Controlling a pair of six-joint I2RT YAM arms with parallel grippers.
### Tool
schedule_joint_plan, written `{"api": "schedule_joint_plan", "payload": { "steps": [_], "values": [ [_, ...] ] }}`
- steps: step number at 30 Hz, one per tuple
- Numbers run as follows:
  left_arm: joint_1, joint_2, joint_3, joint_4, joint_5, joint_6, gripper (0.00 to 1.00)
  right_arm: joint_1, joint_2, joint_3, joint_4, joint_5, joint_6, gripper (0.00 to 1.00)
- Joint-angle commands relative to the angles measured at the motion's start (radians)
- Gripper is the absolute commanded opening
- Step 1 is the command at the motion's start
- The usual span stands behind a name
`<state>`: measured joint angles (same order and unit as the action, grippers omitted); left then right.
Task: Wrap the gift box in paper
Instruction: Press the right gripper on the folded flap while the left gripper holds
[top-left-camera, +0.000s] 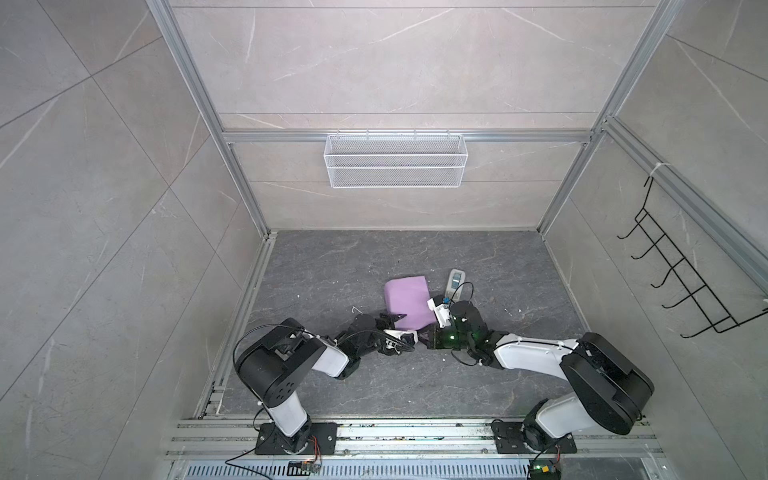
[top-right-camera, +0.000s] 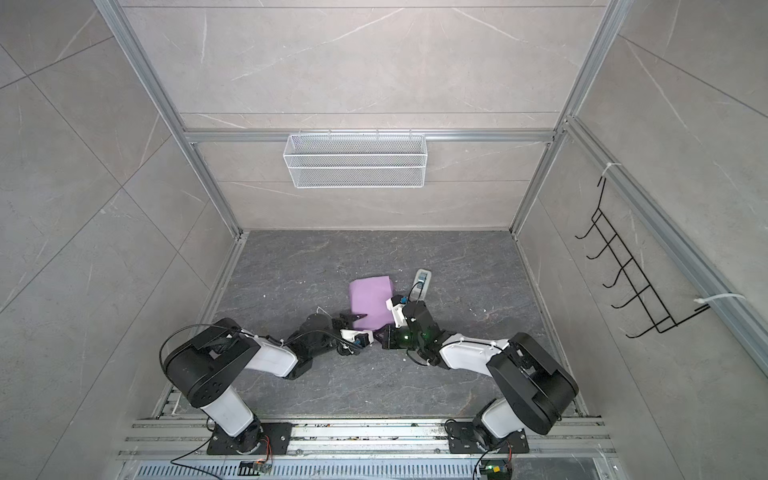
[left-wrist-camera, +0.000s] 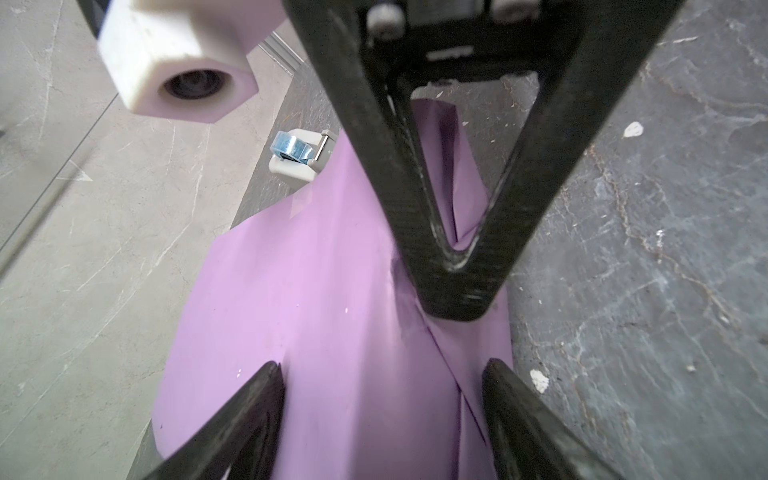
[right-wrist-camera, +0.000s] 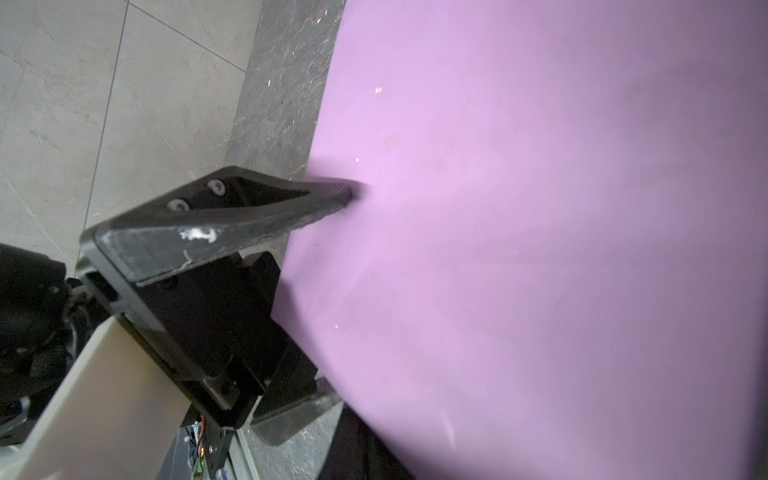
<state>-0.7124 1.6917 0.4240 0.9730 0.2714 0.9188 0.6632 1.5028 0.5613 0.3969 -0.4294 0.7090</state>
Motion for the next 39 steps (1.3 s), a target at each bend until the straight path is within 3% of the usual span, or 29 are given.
{"api": "schedule_joint_plan", "payload": {
  "steps": [1, 16, 39],
  "values": [
    [0.011, 0.025, 0.002, -0.070, 0.005, -0.031, 0.77, -0.004, 0.008, 0.014, 0.030, 0.032, 0.062, 0.09],
    [0.010, 0.027, 0.002, -0.069, 0.008, -0.032, 0.76, -0.004, -0.009, -0.012, 0.058, 0.076, 0.189, 0.16],
    [0.010, 0.030, 0.005, -0.070, 0.006, -0.031, 0.76, -0.004, -0.047, -0.023, -0.048, 0.113, 0.232, 0.30]
  ]
}}
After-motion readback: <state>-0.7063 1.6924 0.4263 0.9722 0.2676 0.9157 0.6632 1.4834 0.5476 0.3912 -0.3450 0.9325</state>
